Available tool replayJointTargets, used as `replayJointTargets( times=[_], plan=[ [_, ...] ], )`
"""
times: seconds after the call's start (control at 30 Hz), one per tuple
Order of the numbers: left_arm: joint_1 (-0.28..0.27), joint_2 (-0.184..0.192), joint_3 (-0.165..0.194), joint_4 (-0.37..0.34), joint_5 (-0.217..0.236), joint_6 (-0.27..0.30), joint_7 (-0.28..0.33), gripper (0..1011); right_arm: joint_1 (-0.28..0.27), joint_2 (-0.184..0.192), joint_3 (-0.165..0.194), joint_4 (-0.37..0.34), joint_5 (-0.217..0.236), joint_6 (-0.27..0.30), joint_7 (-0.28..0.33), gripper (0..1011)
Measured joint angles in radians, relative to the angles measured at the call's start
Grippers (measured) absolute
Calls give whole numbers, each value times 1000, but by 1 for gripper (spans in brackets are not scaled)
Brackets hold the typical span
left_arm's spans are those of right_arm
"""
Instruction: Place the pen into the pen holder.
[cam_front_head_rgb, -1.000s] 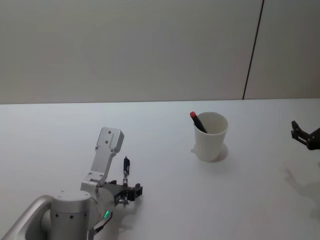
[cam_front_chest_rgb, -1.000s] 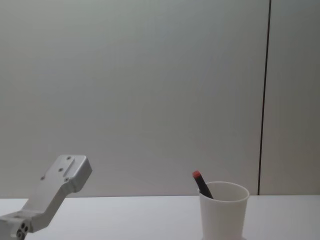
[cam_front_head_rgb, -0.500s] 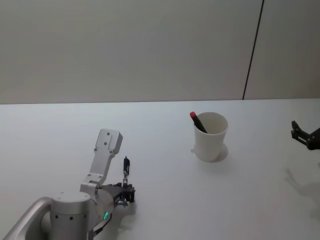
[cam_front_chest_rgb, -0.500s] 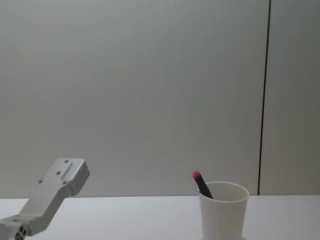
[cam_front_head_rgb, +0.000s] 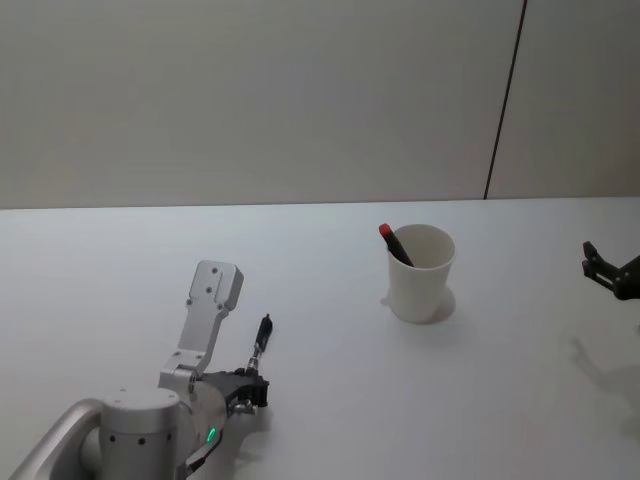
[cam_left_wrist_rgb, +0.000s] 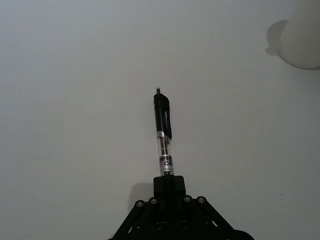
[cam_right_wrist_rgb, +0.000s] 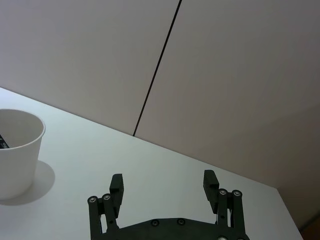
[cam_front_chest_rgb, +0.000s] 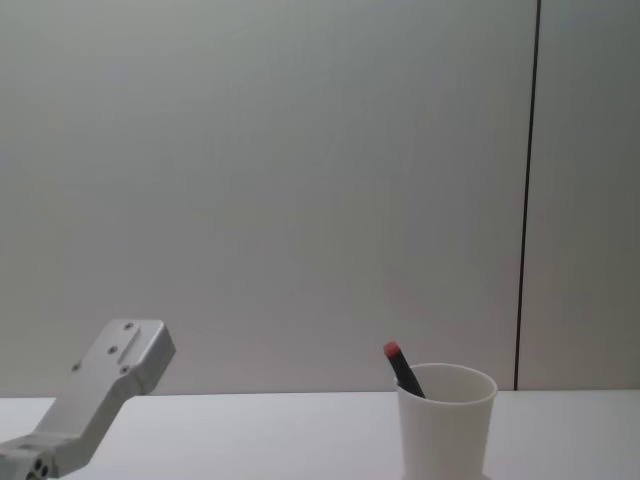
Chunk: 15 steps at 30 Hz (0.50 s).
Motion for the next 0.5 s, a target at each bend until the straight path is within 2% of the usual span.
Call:
replayJointTargets(
  times=[0.27, 0.5],
  plan=[
    [11, 7, -6, -17, 19, -22, 10, 127, 0, 0, 0, 0, 0, 0, 0, 1001],
    [29, 22, -11, -52, 53, -72, 16, 127, 0, 0, 0, 0, 0, 0, 0, 1001]
  ],
)
